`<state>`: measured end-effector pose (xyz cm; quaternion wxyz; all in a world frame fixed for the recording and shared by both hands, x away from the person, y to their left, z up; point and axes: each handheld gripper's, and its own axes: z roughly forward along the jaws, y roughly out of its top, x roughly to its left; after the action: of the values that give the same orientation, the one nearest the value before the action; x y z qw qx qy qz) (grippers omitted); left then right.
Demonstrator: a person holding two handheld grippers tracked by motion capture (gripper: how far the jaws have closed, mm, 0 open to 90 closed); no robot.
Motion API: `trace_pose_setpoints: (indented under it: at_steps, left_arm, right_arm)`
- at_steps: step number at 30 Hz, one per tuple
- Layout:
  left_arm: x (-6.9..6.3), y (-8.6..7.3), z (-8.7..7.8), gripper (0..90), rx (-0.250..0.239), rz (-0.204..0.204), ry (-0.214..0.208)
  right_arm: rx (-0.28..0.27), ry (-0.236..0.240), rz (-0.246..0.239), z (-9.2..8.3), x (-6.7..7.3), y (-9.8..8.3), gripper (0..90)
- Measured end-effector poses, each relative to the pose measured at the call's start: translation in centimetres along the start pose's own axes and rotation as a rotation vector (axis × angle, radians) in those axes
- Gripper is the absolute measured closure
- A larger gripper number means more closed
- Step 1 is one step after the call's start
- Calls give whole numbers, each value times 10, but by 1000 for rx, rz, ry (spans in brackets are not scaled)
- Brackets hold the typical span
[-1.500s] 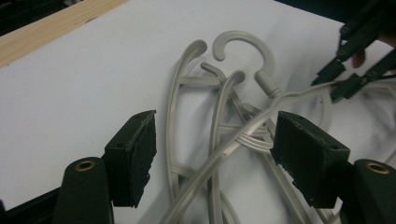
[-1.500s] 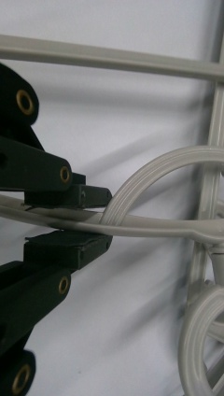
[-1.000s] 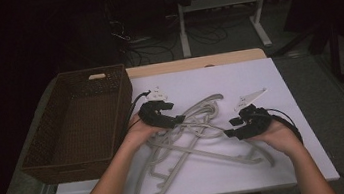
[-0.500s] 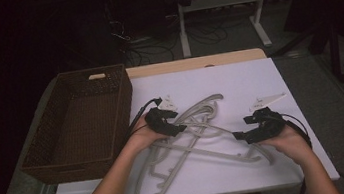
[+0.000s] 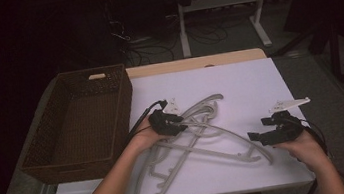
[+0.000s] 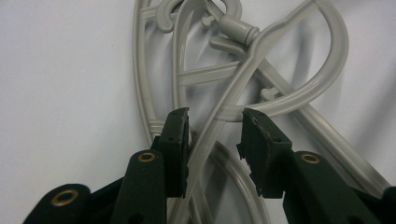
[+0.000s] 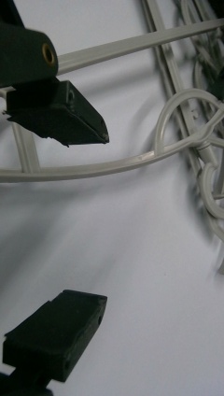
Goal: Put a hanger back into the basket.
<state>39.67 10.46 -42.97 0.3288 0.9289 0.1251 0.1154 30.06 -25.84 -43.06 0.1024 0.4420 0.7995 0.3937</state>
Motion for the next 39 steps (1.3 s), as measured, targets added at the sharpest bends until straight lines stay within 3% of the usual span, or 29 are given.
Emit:
trace_pose_setpoints:
  at_steps: [5,17,24,30,39]
  left_arm:
    - [-2,1,0,648,13,22,-12]
    - [-7,5,7,606,26,86,-44]
    - [-10,10,15,648,79,142,-15]
    - [-8,11,17,733,92,146,1]
    - [-9,13,15,776,104,182,2]
  right_arm:
    - [4,1,-1,1,0,0,171]
    - [-7,-1,-11,0,1,2,172]
    - [-16,-1,-13,-1,2,3,172]
    - [-18,0,-17,-1,2,4,173]
    - [-27,-2,-17,-3,3,4,173]
